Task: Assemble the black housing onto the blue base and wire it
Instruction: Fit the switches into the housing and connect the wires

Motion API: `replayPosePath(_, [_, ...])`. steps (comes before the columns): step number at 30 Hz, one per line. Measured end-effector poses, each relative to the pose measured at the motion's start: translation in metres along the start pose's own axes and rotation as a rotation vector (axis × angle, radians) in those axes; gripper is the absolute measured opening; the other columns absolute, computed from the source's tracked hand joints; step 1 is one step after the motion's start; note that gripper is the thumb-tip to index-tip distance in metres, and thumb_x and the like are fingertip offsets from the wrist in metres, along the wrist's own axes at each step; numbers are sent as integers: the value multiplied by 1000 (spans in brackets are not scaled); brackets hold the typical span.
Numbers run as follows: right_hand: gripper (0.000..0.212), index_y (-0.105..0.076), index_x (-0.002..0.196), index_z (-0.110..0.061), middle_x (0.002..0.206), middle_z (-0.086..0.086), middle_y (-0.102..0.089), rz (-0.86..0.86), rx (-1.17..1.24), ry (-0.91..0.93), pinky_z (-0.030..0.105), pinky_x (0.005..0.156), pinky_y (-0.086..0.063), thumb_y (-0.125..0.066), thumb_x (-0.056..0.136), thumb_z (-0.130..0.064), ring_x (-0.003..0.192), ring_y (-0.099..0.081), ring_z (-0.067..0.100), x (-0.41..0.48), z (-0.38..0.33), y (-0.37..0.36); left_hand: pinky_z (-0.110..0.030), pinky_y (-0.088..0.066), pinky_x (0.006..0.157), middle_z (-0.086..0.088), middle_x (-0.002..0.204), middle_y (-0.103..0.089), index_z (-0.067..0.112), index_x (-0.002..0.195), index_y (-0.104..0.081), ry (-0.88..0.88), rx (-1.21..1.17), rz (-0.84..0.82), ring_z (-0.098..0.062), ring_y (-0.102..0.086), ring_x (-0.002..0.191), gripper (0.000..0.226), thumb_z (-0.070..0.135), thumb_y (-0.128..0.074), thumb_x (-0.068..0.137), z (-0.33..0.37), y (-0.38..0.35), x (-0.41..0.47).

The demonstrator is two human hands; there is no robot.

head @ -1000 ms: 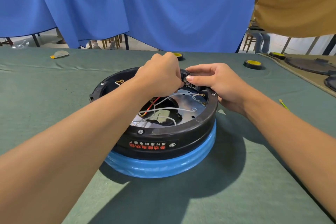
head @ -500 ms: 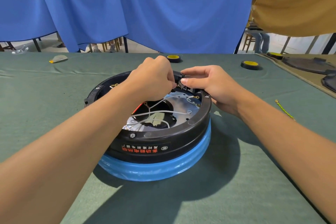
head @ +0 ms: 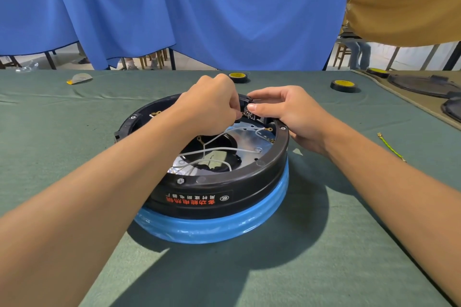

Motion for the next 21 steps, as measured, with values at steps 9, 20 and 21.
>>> replayPosePath(9, [36, -65, 120, -5, 112, 10, -70, 5, 18, -3, 30, 91, -53, -70, 85, -8, 104, -66, 21, 0, 0, 0, -46, -55, 79, -8, 87, -68, 15, 90, -74, -23, 59, 45, -30, -63, 86, 12, 15, -62, 90, 4, -1, 0])
replayPosePath(20, [32, -64, 119, -1, 110, 12, -71, 9, 36, 29, 33, 94, -51, -68, 87, -5, 100, -66, 19, 2, 1, -3, -37, -40, 64, -10, 89, -59, 13, 101, -70, -56, 242, 153, -33, -52, 79, 16, 18, -62, 88, 13, -4, 3])
replayPosePath(21, [32, -65, 118, -1, 109, 11, -71, 14, 34, 30, 33, 93, -51, -68, 87, -6, 101, -66, 20, 3, 2, -2, -38, -42, 63, -10, 88, -60, 12, 100, -70, -56, 238, 149, -33, -53, 79, 16, 18, -62, 88, 13, -5, 3])
Point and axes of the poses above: each hand's wrist, its own x-axis towards the middle knuckle, its own y-axis out of the back of the hand, z = x × y, the point moved 6 cm from there along x, towards the middle knuckle
